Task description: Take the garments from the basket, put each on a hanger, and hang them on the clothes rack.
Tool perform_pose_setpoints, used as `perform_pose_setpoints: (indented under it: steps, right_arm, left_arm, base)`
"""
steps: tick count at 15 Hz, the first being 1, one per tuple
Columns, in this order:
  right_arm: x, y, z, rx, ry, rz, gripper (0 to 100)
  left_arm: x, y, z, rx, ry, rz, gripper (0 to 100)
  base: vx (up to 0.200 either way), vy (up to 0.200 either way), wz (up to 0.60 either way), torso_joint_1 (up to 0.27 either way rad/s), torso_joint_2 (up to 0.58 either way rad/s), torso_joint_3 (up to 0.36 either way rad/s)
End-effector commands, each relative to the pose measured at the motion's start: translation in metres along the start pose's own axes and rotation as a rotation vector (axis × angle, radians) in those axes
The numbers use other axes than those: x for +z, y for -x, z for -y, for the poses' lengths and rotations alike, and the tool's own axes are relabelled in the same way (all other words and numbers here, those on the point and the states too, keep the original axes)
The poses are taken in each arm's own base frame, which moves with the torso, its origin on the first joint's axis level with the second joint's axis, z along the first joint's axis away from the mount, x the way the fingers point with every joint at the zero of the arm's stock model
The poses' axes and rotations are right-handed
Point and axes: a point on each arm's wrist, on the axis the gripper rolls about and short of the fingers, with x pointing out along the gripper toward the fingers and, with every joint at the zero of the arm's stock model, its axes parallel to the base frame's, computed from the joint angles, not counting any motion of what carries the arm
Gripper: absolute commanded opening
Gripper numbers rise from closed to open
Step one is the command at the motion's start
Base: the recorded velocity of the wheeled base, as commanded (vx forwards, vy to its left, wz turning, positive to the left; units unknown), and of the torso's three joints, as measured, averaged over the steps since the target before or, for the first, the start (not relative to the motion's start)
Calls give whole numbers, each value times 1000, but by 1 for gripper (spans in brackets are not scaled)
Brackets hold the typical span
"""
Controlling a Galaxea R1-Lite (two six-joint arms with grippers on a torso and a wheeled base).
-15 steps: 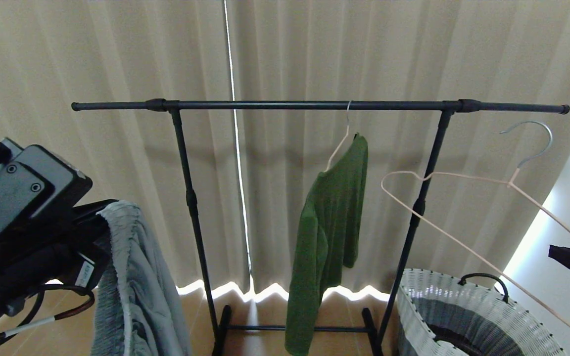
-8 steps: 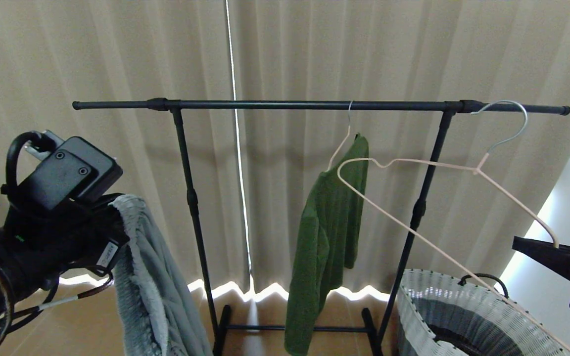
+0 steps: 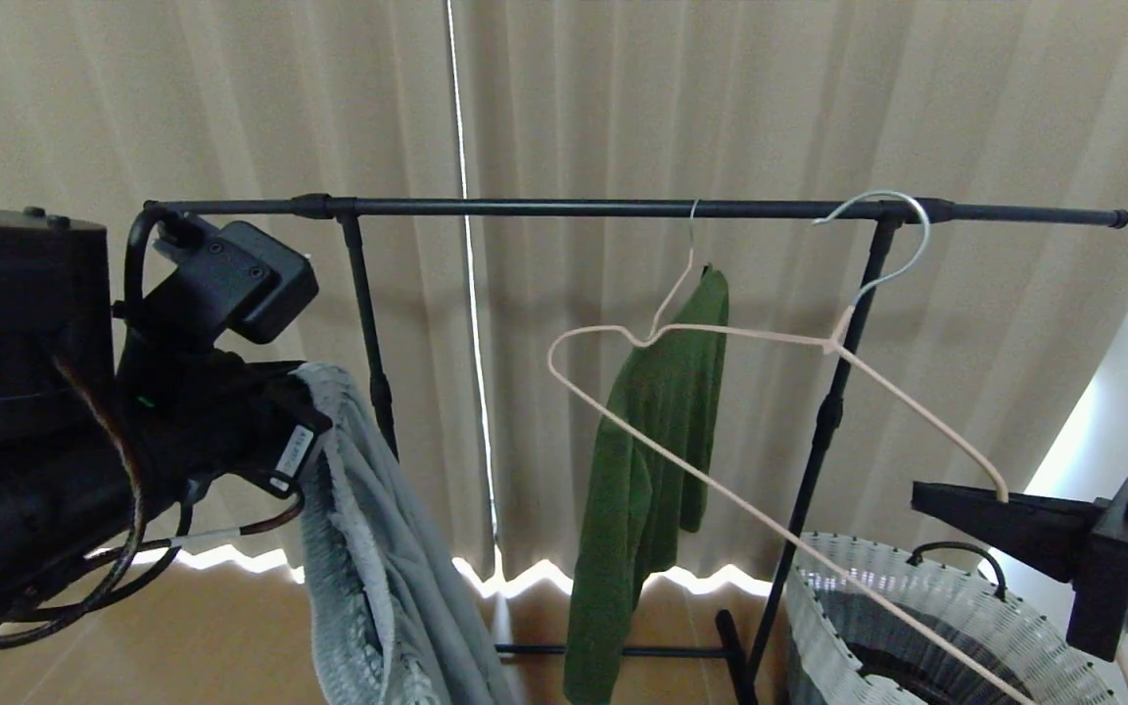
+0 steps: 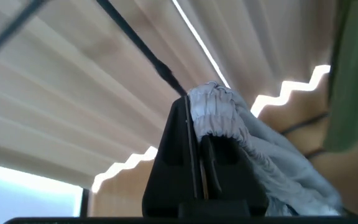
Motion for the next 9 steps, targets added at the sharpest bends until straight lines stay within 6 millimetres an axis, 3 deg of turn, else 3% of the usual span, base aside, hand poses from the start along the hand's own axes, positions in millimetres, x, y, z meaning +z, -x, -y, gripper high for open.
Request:
perform_pose_setpoints:
  steps: [1, 5, 9]
  right_arm:
    - [-3, -13, -9, 47, 17, -51, 0]
    - [-7, -12, -15, 81, 12, -61, 0]
    - [-8, -13, -19, 107, 27, -69, 0]
  left_arm:
    - [24, -10, 2, -27, 63, -21, 0]
    - [42, -37, 10, 45, 118, -76, 0]
    - [48, -45, 15, 61, 118, -79, 0]
  base:
    - [0, 0, 0, 0, 0, 0]
    - [0, 0, 0, 0, 0, 0]
    - [0, 0, 0, 0, 0, 0]
